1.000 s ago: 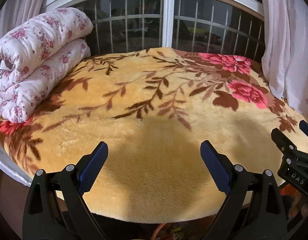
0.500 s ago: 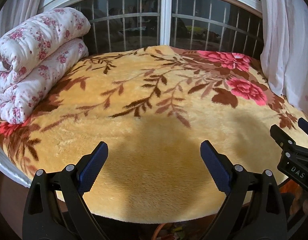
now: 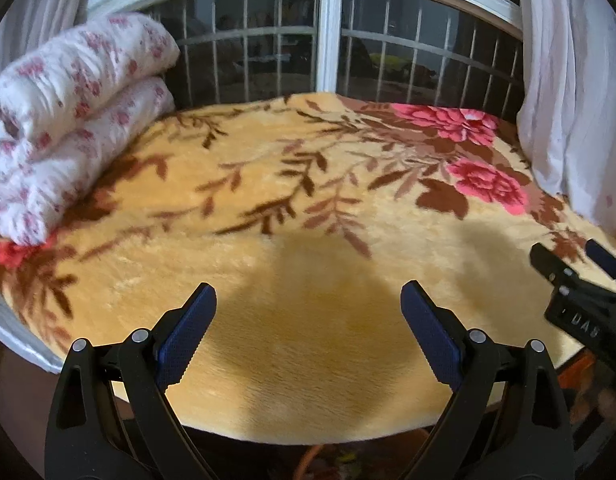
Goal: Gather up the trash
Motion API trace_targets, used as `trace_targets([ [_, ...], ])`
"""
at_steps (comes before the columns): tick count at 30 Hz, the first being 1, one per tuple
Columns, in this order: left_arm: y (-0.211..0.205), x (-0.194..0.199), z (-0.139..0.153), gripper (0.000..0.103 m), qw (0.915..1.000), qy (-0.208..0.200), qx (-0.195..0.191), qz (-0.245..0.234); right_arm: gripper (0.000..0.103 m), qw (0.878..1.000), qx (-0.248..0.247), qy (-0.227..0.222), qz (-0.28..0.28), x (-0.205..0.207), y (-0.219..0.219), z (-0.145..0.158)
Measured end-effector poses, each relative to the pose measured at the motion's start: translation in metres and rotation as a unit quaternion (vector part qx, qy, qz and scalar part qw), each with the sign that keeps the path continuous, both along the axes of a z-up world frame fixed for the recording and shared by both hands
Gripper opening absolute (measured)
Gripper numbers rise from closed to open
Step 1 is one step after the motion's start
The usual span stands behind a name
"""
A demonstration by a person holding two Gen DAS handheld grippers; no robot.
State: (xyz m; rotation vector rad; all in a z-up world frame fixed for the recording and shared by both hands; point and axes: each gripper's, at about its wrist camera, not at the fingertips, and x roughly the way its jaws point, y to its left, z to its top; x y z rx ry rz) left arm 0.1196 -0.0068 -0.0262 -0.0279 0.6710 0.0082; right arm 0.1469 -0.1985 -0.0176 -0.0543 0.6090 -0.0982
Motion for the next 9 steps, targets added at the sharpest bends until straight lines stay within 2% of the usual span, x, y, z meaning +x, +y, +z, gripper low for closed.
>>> trace_targets([
  [3, 0.003, 0.002, 0.002, 0.091, 0.9998, -0.006, 0.013, 0.013, 0.098, 1.000, 0.001, 0.004, -0.005, 0.006, -0.003, -0.002],
  [9, 0.016, 0.010, 0.006, 0.091, 0.9996, 0.005, -0.010, 0.026, 0.097, 1.000, 0.006, 0.016, -0.019, 0.012, -0.009, -0.008],
])
